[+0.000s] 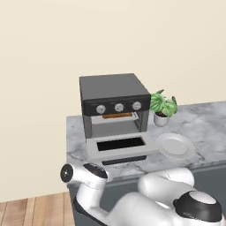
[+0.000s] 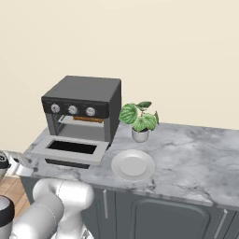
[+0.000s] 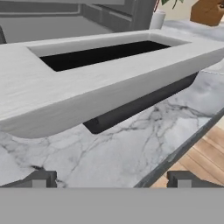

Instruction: Pull the toaster oven rack outwards. Pick up the baguette from the plate and place it on the toaster oven rack. Close the toaster oven door fully and set the temperature to the lowest setting.

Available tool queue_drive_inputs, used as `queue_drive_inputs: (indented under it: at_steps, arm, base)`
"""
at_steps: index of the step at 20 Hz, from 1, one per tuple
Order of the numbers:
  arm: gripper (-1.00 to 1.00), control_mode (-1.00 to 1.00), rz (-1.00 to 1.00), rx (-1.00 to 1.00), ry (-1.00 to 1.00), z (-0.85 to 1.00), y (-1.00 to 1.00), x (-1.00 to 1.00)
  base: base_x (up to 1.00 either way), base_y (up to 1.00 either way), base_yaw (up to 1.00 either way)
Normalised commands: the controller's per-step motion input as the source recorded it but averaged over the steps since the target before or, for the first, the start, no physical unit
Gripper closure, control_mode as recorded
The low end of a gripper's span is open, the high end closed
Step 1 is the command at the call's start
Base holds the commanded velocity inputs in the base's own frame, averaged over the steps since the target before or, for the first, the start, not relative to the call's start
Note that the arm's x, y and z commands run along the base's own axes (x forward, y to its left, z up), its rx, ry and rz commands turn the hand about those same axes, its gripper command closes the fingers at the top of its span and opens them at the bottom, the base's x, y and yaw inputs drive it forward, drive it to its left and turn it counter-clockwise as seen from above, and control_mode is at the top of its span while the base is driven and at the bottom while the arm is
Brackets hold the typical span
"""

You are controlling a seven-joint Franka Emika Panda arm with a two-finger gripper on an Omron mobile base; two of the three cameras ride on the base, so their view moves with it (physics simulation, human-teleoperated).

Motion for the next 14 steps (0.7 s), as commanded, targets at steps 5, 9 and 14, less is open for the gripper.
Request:
queue_drive_inputs:
  at_steps: [5,9,14]
  arm:
    - [-1.0,-1.0,0.0,0.0,0.0,-0.05,0.0,0.24]
    - [-1.0,-1.0,0.0,-0.01,0.0,-0.19,0.0,0.31]
    - [-1.0,-1.0,0.0,-0.07,0.0,-0.25,0.01,0.22]
  base:
    - [0.0,0.0,0.0]
    - [0.0,0.0,0.0]
    - [0.0,0.0,0.0]
